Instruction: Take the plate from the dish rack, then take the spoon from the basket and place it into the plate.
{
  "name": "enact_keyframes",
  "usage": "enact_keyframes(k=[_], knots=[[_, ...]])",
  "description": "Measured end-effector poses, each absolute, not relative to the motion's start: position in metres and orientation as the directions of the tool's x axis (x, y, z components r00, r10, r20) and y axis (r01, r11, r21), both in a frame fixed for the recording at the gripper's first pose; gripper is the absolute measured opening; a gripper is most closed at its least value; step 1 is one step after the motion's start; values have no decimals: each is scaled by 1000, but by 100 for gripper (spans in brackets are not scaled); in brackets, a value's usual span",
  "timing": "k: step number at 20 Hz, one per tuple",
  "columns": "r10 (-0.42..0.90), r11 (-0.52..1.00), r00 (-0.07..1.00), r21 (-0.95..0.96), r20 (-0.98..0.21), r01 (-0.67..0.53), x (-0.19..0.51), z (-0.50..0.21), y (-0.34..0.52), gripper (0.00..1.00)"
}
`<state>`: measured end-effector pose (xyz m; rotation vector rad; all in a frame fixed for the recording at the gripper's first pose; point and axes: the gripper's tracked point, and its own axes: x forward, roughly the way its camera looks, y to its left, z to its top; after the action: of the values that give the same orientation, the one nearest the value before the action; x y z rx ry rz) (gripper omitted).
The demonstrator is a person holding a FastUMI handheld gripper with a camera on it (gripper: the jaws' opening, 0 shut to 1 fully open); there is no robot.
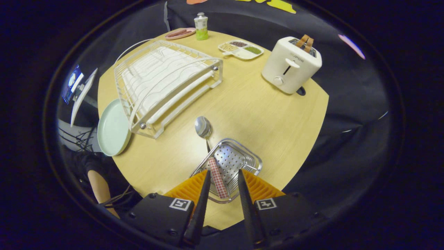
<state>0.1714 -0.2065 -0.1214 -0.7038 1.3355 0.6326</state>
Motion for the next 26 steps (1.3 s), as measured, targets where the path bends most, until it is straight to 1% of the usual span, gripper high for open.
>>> enact_keyframes(k=[2, 4, 6, 8, 11, 14, 18, 19, 20, 21, 23, 26], knots=[[-4, 604, 98, -80, -995, -793, 169, -126, -204, 50], [-38, 571, 91, -97, -995, -815, 169, -129, -204, 47], [-63, 545, 84, -105, -994, -832, 172, -132, -202, 41], [-80, 518, 74, -105, -994, -849, 173, -134, -200, 39], [-99, 441, 95, -129, -991, -888, 175, -134, -198, 36], [-152, 392, 50, -107, -987, -914, 170, -142, -203, 32], [-204, 427, -34, -58, -978, -902, 163, -154, -207, 32], [-209, 423, -33, -60, -977, -904, 164, -152, -205, 30], [-221, 420, -13, -84, -975, -904, 168, -151, -204, 21], [-242, 419, 3, -108, -970, -901, 173, -147, -203, 18], [-298, 407, 26, -152, -954, -901, 176, -141, -202, 17], [-416, 305, 56, -197, -908, -932, 178, -130, -203, 17]])
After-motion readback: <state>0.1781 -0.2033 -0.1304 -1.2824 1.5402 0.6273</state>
